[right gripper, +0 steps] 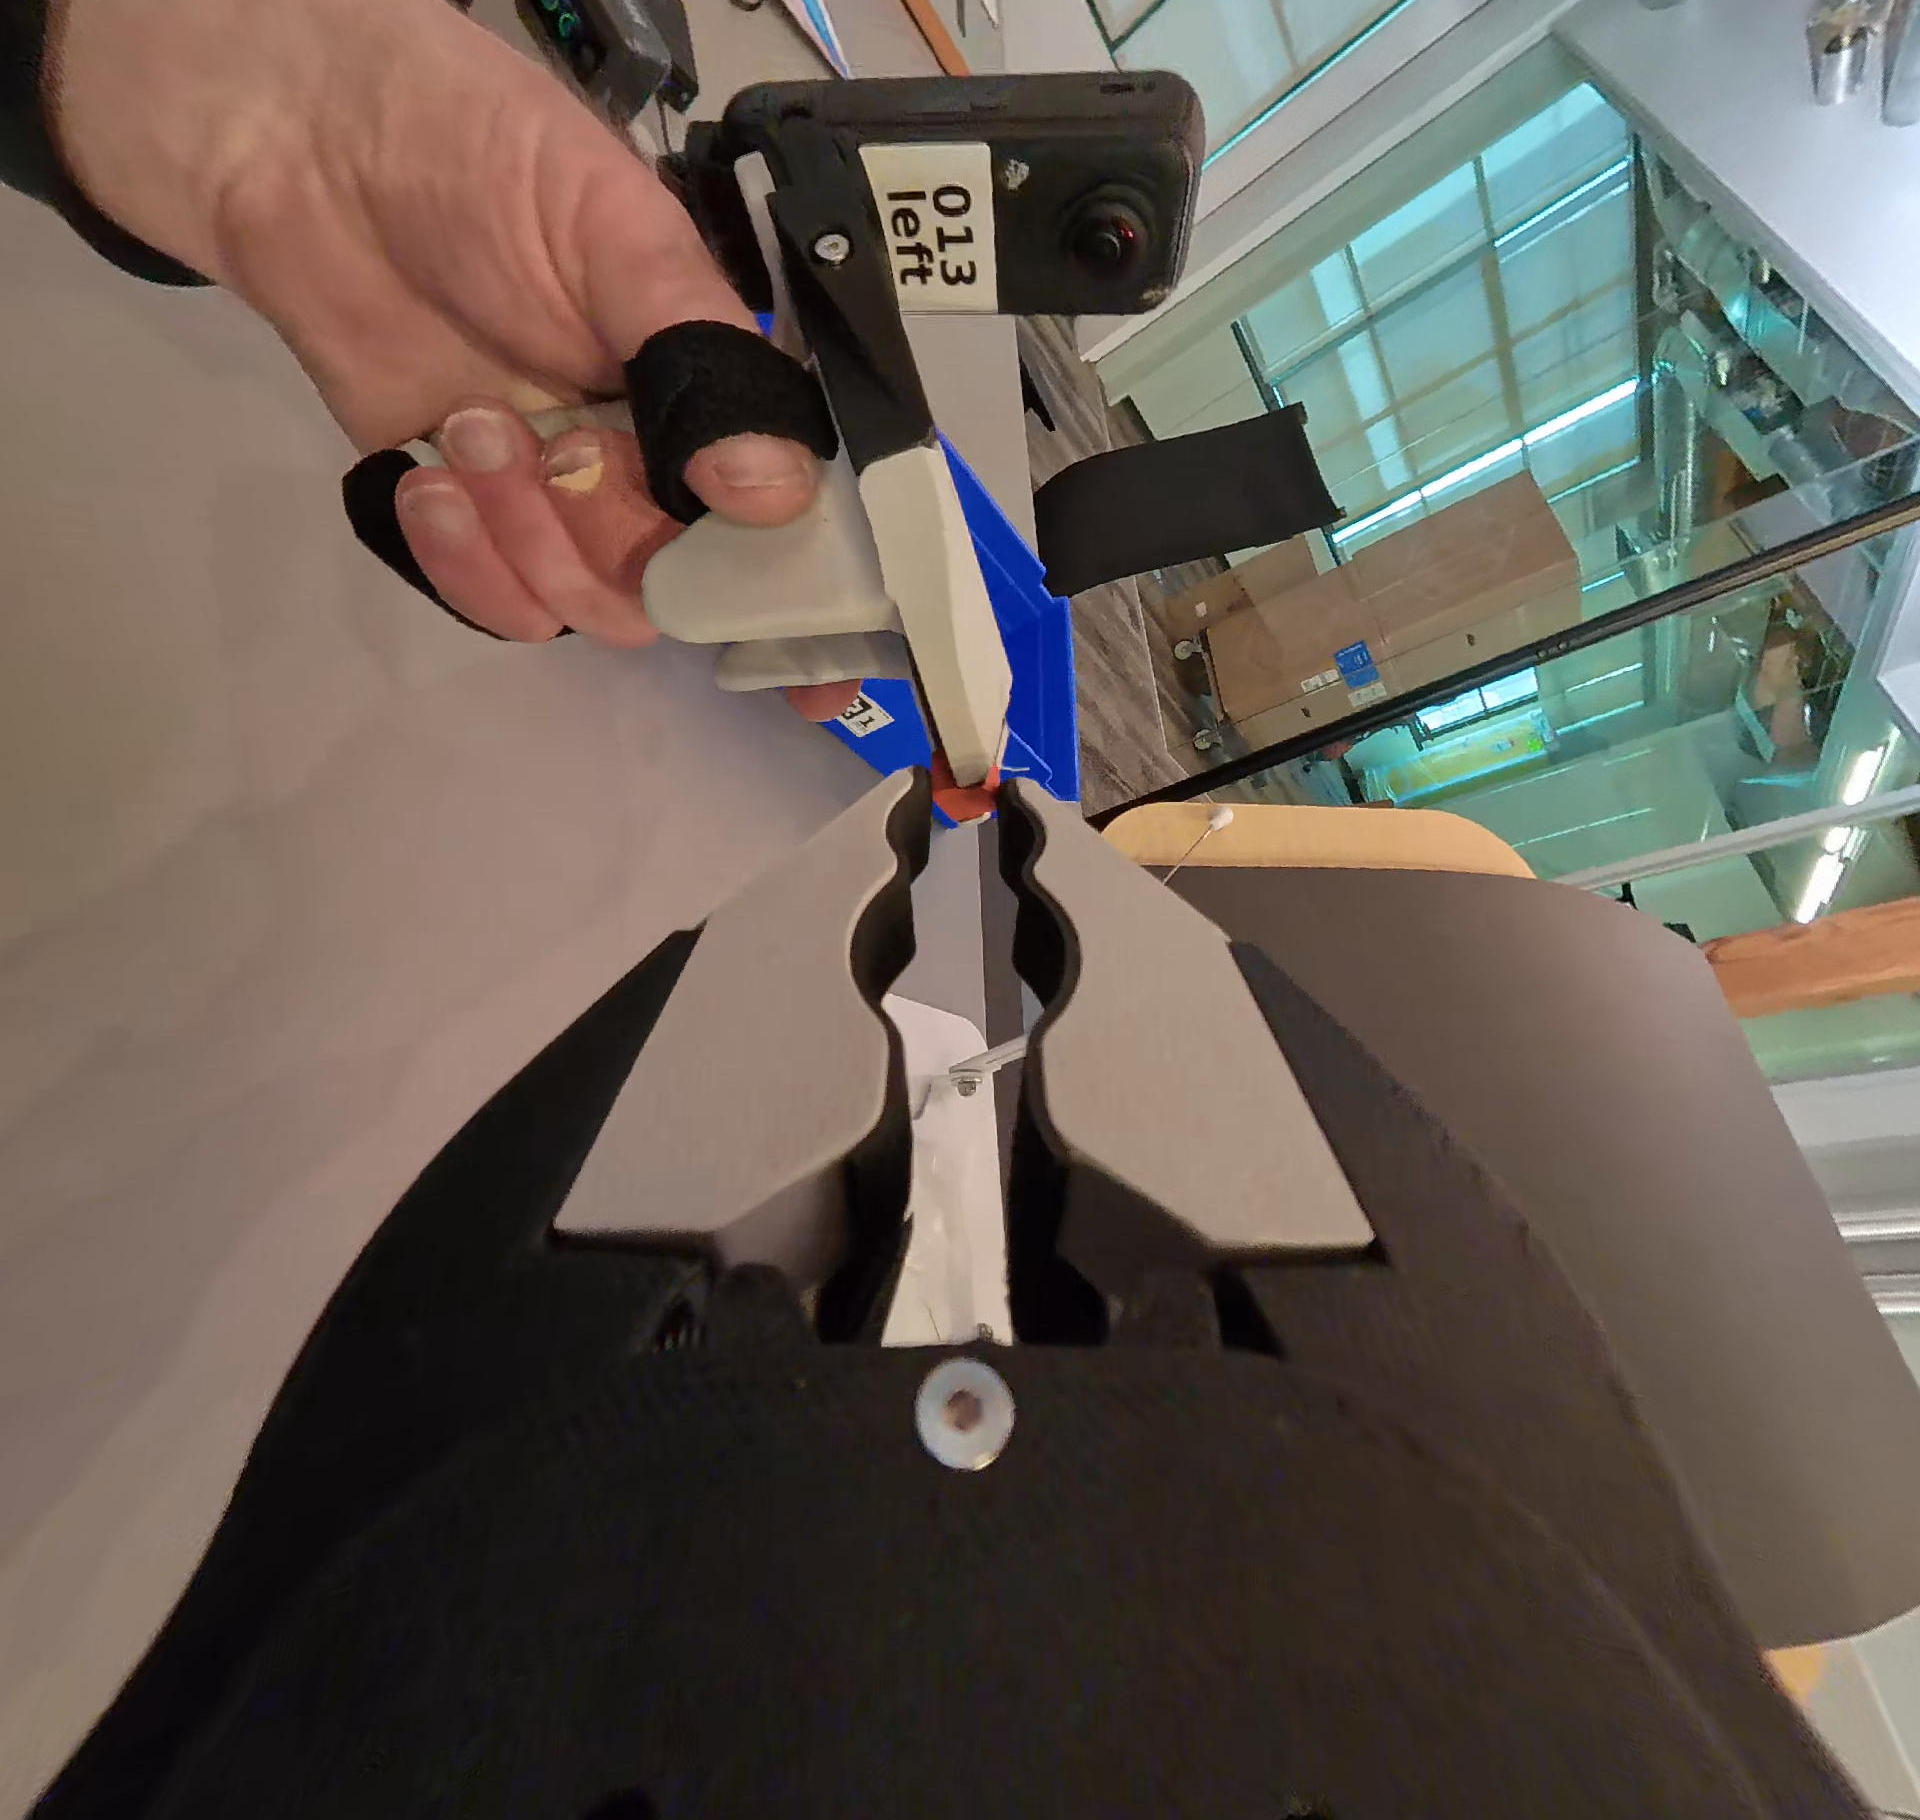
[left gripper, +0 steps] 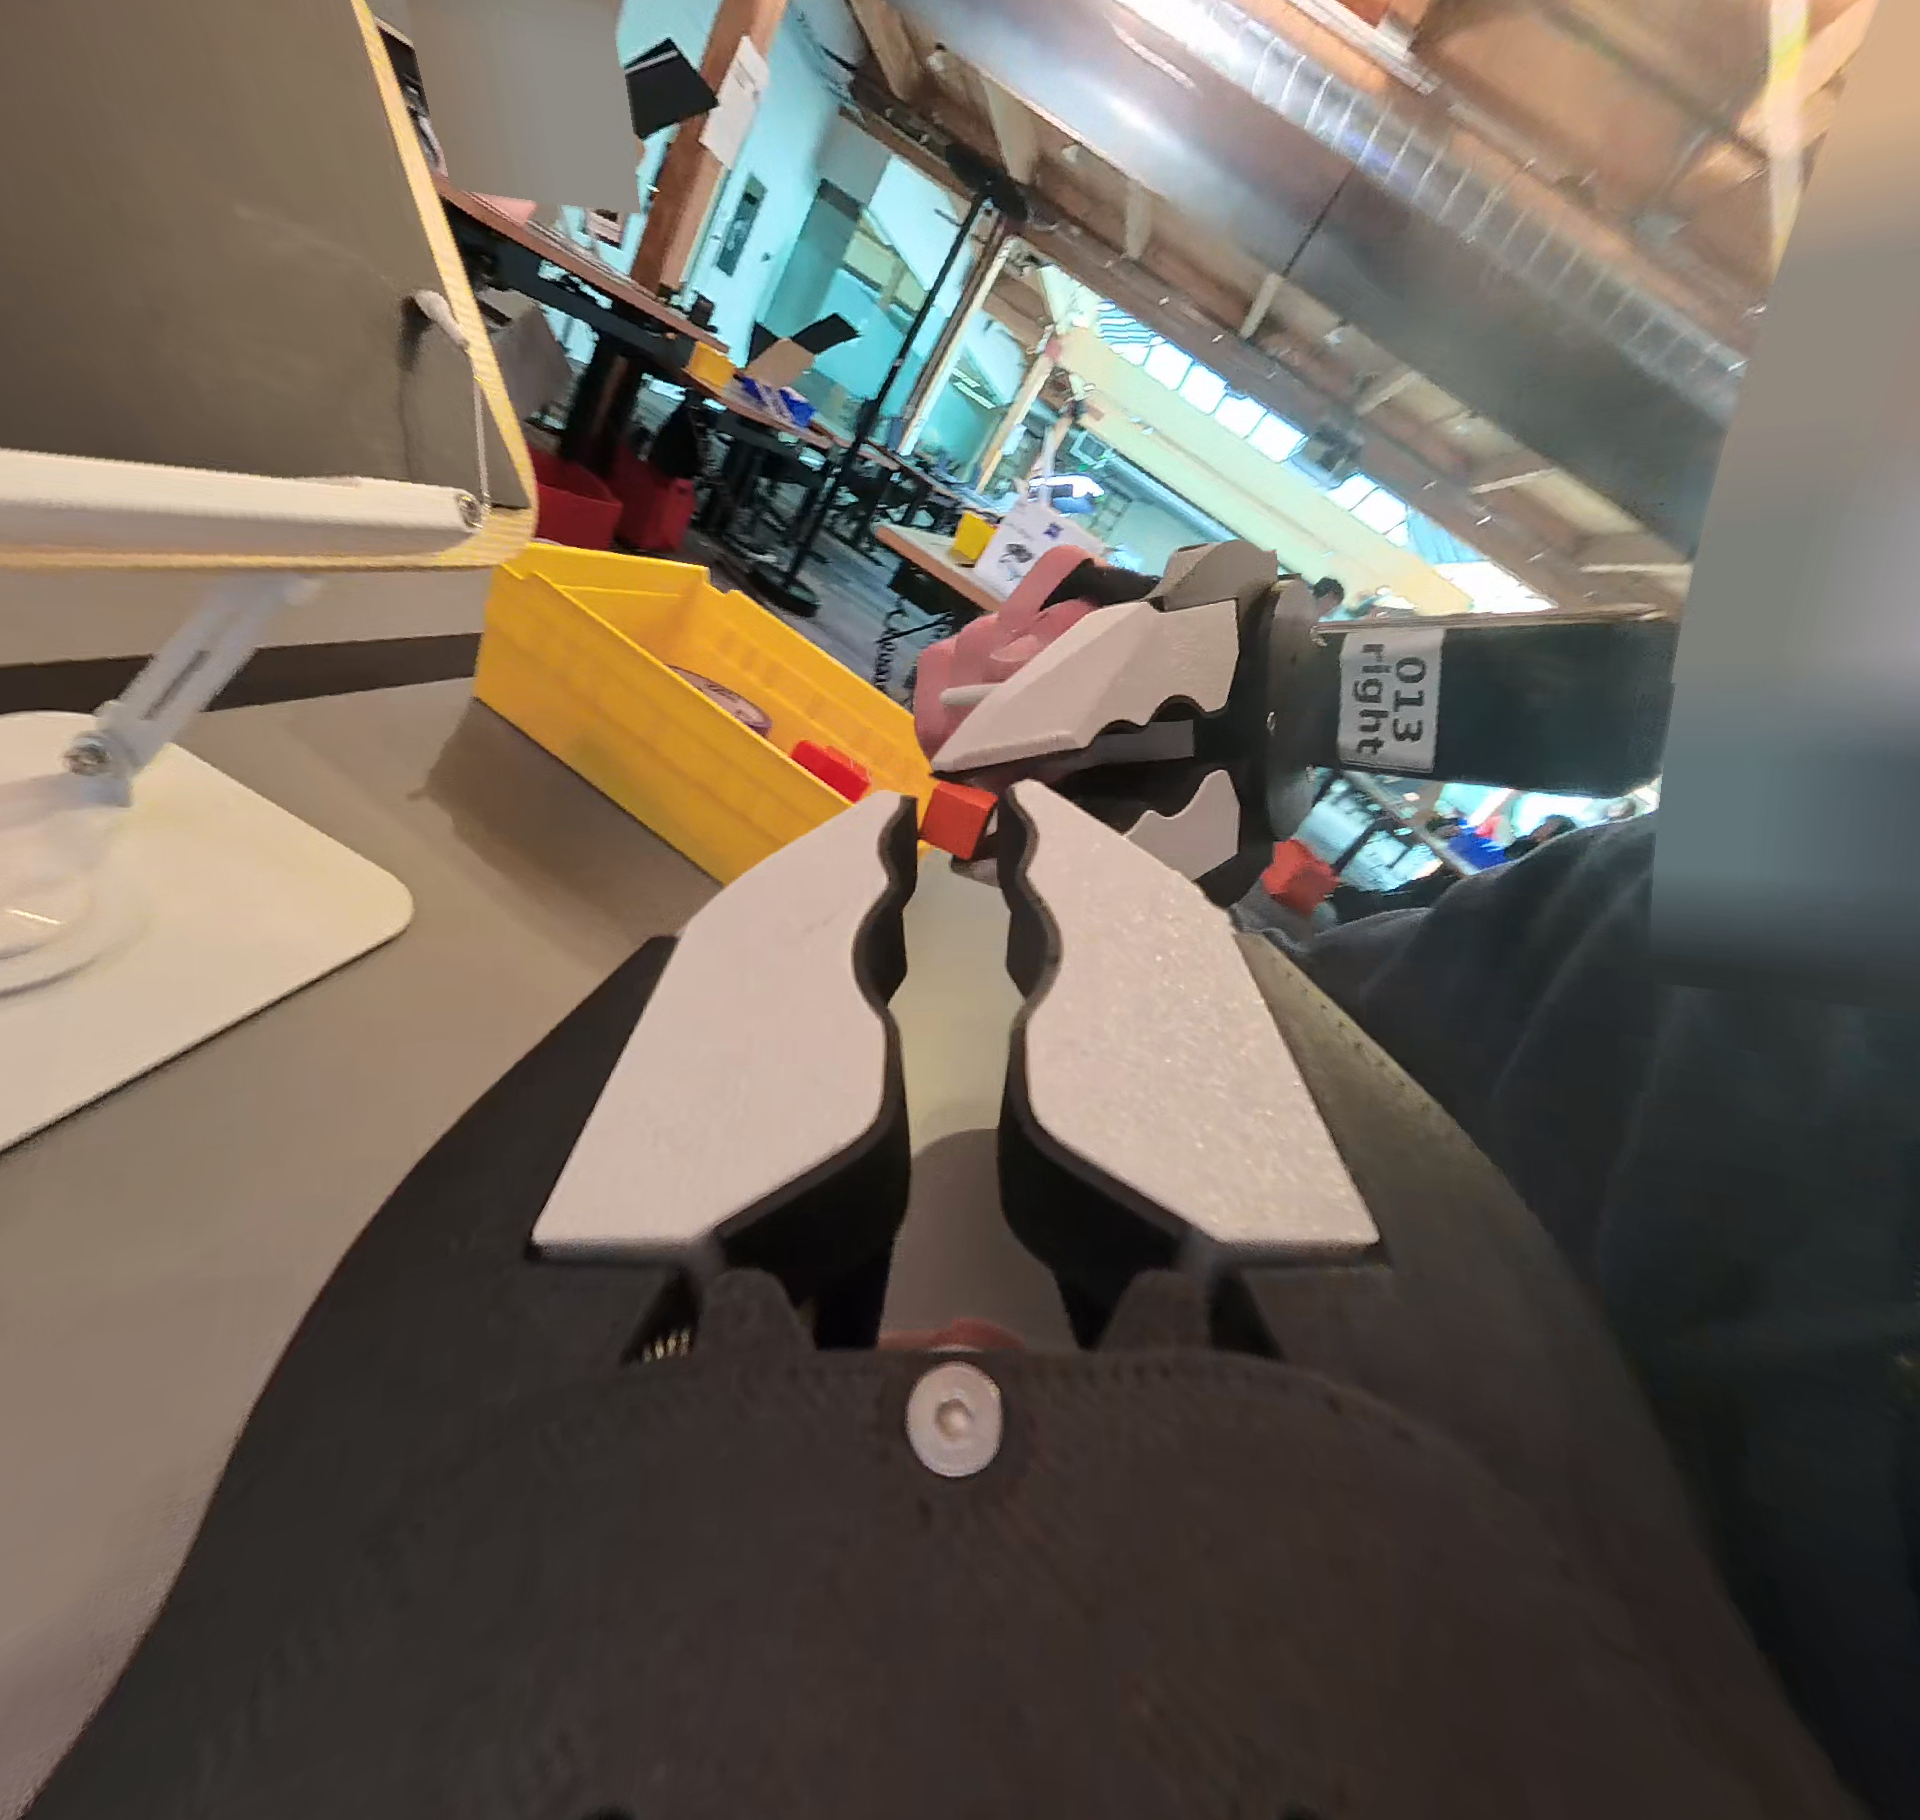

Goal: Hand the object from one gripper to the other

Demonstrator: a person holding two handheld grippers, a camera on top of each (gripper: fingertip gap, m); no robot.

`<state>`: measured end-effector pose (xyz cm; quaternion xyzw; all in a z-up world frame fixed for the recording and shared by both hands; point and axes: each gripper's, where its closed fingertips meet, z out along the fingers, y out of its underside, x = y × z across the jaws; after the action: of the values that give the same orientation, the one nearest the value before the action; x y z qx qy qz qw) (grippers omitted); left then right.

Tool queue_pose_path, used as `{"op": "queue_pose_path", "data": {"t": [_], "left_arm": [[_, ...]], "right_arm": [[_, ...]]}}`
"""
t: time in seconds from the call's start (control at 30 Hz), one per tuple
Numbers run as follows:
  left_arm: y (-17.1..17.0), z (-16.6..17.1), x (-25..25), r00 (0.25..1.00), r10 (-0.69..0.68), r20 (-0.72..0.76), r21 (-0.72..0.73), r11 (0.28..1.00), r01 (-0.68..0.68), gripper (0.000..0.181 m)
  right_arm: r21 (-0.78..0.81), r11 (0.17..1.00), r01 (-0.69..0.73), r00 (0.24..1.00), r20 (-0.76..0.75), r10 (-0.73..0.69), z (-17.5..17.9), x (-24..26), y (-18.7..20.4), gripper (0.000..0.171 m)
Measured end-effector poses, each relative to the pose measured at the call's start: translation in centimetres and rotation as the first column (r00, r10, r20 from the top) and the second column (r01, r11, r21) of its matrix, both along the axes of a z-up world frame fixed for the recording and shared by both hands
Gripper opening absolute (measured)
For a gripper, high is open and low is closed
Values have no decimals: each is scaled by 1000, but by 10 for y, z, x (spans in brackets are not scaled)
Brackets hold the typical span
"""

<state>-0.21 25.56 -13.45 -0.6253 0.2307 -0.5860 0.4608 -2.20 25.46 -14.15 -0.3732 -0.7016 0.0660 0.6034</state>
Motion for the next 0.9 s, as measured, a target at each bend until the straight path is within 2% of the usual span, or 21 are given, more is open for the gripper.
{"op": "queue_pose_path", "data": {"t": [0.2, 0.5, 0.9], "left_arm": [[-3, -2, 1, 998, -44, 52, -38, 998, 46, 13], [-3, 7, -1, 972, -38, 230, -52, 997, 51, 10], [1, 14, -9, 899, 48, 435, -76, 997, -16, 10]], "right_arm": [[25, 1000, -16, 1000, 26, 16, -2, 1, -3, 9], [40, 999, 22, 999, -50, -20, 6, 1, 0, 12], [-91, 992, 88, 952, -285, -110, 18, 0, -2, 19]]}}
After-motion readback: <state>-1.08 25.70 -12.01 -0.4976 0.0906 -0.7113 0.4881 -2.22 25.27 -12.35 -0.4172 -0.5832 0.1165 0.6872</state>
